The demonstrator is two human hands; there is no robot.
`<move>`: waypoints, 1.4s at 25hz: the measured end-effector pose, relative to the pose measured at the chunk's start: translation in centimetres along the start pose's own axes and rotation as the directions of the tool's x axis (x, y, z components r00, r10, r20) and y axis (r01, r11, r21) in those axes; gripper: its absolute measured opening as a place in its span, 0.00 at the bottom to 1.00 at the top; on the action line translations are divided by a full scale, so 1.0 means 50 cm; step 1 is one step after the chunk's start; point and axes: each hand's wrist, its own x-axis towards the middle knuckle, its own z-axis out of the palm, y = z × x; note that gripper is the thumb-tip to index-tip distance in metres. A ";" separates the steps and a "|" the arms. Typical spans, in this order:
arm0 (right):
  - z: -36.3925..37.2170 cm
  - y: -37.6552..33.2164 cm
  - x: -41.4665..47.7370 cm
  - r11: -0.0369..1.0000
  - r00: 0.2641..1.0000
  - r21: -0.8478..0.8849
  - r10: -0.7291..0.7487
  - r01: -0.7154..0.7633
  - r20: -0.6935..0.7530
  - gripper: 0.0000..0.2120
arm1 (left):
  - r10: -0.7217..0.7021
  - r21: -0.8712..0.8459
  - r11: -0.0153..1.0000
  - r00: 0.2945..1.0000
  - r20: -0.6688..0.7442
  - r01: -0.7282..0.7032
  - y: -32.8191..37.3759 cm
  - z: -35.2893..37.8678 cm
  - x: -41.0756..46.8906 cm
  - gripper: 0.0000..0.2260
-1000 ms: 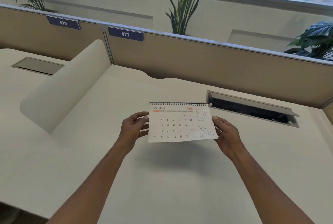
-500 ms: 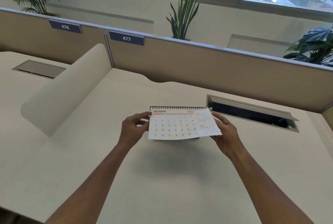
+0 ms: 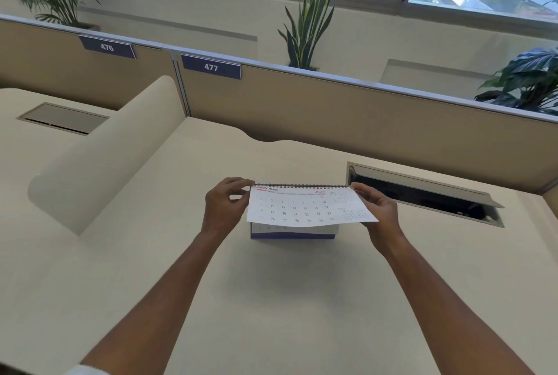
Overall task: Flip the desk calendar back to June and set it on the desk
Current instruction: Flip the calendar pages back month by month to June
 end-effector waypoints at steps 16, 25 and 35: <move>0.017 -0.012 0.067 0.996 0.997 -0.070 0.042 -0.046 -0.062 0.08 | -0.149 -0.114 0.982 0.988 0.030 0.152 -0.019 0.017 0.047 0.07; 0.026 0.000 0.079 0.981 0.980 0.035 0.193 -0.191 -0.051 0.08 | -0.335 -0.284 0.895 0.939 0.082 0.345 -0.030 0.031 0.053 0.09; 0.030 0.009 0.070 0.975 0.977 0.075 0.211 -0.208 -0.035 0.13 | -0.426 -0.430 0.804 0.902 0.064 0.410 -0.039 0.043 0.056 0.11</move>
